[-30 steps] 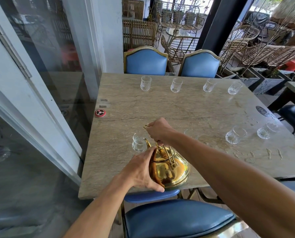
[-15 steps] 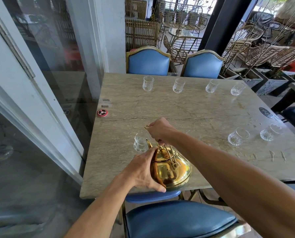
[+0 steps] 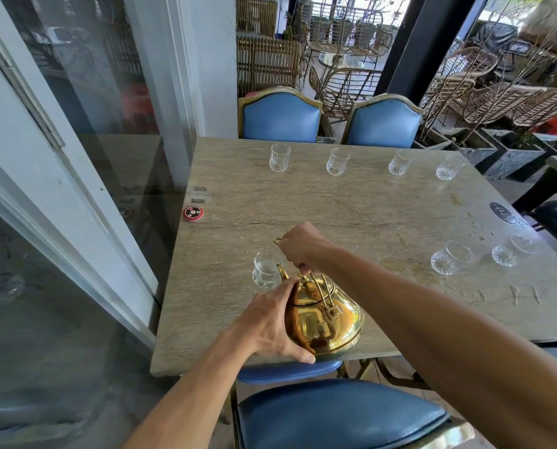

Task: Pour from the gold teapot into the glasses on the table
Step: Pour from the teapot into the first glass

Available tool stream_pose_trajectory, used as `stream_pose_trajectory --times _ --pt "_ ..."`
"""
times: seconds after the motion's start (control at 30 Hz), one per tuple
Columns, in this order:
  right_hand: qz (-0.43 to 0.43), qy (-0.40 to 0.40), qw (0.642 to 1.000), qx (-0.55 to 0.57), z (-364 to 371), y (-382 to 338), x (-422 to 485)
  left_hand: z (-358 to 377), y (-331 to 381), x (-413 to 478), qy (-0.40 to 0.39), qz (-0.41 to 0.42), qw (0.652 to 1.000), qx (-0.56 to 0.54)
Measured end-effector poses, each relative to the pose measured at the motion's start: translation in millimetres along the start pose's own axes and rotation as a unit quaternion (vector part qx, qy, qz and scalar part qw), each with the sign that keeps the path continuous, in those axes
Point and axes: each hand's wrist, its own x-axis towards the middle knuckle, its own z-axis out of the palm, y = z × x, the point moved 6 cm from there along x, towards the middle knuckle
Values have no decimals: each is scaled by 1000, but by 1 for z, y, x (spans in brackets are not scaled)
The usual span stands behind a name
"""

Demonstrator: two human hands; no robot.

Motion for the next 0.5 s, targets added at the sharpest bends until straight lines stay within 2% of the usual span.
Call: stream_pose_trajectory --times 0.5 --pt "4 0 1000 3 1 0 2 0 2 0 5 9 1000 -4"
